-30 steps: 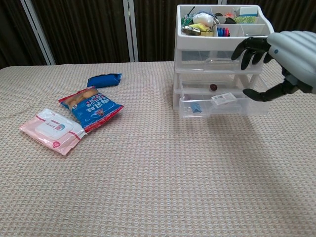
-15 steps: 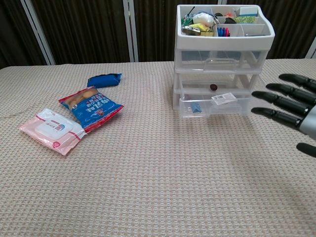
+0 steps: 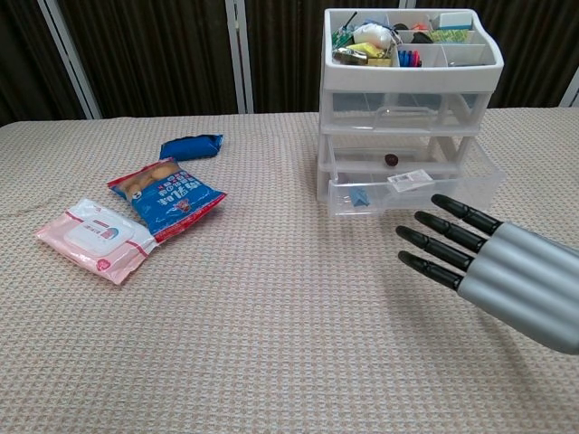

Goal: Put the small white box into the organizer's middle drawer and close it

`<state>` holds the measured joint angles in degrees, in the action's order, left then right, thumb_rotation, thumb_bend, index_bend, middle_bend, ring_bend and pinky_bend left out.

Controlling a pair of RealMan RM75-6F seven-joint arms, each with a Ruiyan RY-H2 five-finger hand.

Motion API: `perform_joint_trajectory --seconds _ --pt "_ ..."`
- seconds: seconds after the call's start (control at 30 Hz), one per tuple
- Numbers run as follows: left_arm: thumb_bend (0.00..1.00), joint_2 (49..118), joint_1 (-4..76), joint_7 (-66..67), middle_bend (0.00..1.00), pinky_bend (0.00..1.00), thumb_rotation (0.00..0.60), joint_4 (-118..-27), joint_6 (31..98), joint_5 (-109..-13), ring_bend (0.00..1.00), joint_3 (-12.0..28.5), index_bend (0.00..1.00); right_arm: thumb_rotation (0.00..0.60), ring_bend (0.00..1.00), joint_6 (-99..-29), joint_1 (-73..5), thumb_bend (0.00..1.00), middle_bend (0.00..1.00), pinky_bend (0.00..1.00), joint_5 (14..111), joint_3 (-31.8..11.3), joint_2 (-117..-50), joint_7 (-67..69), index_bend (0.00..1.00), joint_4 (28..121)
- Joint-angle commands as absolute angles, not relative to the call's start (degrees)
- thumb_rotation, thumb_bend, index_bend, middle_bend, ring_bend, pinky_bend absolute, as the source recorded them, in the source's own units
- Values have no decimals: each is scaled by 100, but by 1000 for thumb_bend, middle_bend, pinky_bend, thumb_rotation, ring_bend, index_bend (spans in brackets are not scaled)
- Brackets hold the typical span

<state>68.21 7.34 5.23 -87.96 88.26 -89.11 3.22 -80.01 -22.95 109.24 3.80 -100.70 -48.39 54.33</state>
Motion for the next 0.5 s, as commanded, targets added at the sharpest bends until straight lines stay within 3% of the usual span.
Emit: perform_joint_trajectory --seconds 0.03,0.5 --pt "109 6827 734 518 0 0 600 -8795 8828 -8910 0 325 117 600 0 -7865 -2376 231 0 0 10810 255 -10267 -4921 90 5171" --pt "113 6831 734 537 0 0 600 -8821 8799 -8851 0 343 118 600 0 -7497 -2718 231 0 0 10330 -238 -10778 -5063 90 4500"
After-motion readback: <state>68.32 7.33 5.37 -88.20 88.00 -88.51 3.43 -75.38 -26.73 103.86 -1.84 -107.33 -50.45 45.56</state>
